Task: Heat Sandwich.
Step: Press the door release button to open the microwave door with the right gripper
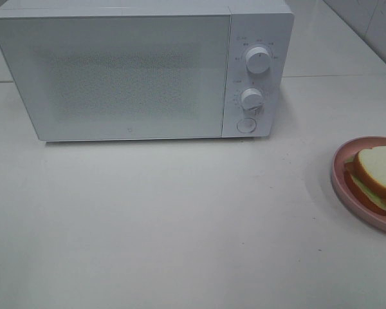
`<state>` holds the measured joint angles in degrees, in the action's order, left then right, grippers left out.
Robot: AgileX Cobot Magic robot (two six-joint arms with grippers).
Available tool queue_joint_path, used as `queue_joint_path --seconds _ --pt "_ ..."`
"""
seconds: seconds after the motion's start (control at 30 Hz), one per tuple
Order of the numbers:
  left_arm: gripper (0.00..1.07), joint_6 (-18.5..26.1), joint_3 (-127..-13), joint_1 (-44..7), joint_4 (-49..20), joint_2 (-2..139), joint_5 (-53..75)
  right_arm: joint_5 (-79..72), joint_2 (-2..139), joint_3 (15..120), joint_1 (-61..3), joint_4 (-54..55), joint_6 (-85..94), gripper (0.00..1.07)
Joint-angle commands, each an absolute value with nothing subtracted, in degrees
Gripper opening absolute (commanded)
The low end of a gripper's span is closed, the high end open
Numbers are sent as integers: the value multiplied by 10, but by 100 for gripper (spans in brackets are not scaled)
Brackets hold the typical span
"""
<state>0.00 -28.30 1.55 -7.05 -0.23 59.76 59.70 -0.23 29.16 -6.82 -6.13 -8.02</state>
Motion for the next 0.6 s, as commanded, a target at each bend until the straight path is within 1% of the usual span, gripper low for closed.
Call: queue_joint_path --seconds 0.03,0.6 --pt "76 0 -281 12 -72 -15 590 594 -18 292 -67 -65 -78 62" --pt "76 0 -281 12 -72 -15 590 594 -18 292 -67 -65 -78 62"
